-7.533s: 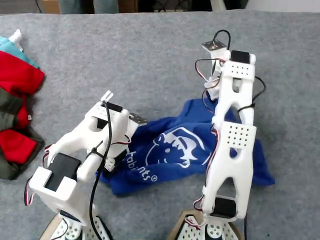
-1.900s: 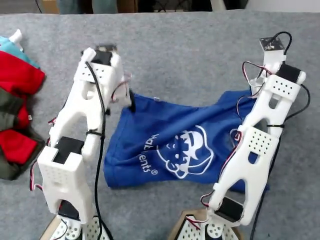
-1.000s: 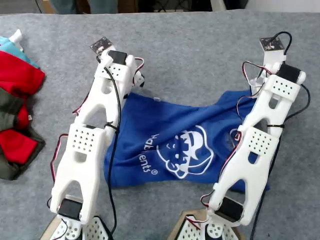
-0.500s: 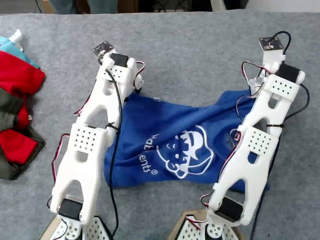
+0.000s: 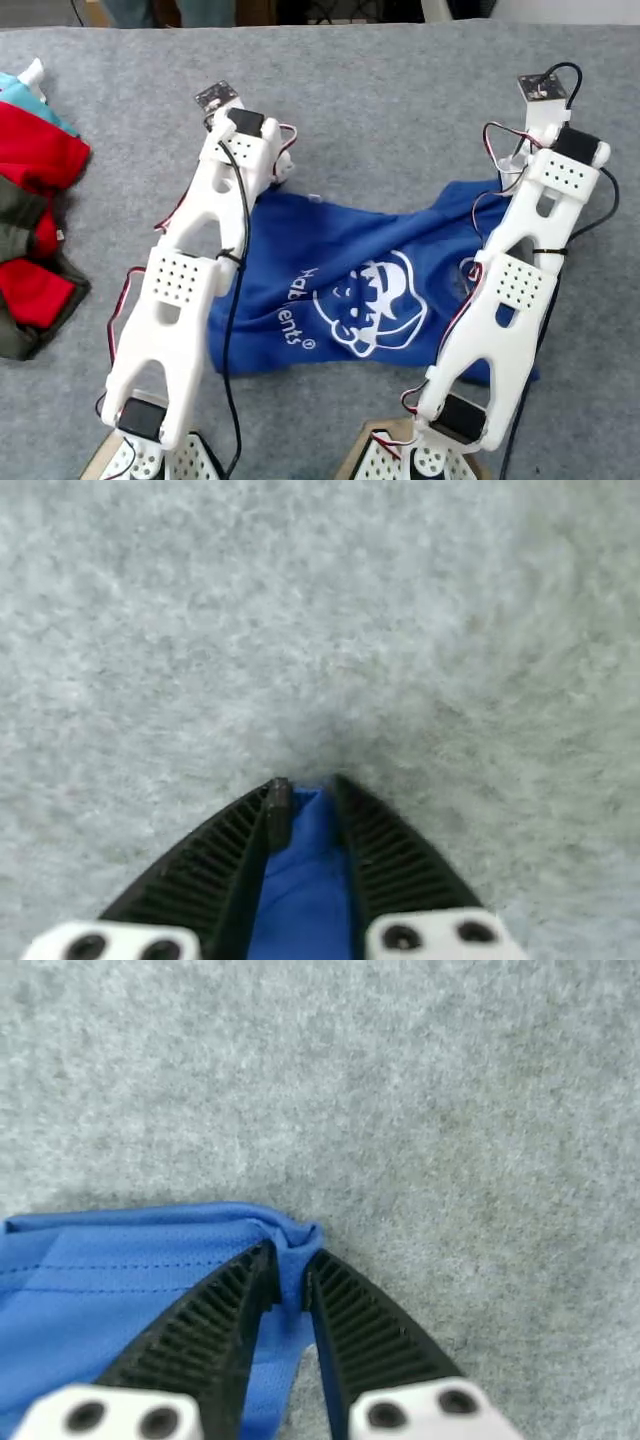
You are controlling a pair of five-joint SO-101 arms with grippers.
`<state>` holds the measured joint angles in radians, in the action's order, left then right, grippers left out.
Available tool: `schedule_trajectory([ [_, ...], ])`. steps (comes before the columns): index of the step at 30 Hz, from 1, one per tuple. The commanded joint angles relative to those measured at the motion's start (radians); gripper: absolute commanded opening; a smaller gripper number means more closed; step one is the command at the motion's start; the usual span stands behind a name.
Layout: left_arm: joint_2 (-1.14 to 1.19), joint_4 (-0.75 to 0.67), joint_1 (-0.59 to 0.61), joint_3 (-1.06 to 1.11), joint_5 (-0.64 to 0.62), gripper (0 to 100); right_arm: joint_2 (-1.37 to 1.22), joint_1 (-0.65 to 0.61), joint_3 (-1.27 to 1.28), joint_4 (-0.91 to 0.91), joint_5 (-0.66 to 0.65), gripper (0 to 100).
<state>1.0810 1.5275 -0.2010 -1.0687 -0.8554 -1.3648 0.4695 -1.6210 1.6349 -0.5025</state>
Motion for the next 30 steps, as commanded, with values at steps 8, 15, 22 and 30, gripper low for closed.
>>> schedule_trajectory([
  [8, -0.009, 0.190, -0.012, -0.372, 0.190, 3, 0.019, -0.020, -0.050, -0.011, -0.003, 1.8],
  [15, -0.021, 0.235, 0.013, -0.535, 0.296, 3, 0.054, -0.044, -0.050, 0.032, 0.006, 1.8],
  [22, -0.213, 0.235, 0.064, -0.527, 0.405, 3, 0.251, -0.117, -0.051, 0.100, 0.035, 1.6],
  [30, -0.542, 0.235, 0.147, -0.527, 0.517, 3, 0.727, -0.238, -0.050, 0.089, 0.081, 1.5],
])
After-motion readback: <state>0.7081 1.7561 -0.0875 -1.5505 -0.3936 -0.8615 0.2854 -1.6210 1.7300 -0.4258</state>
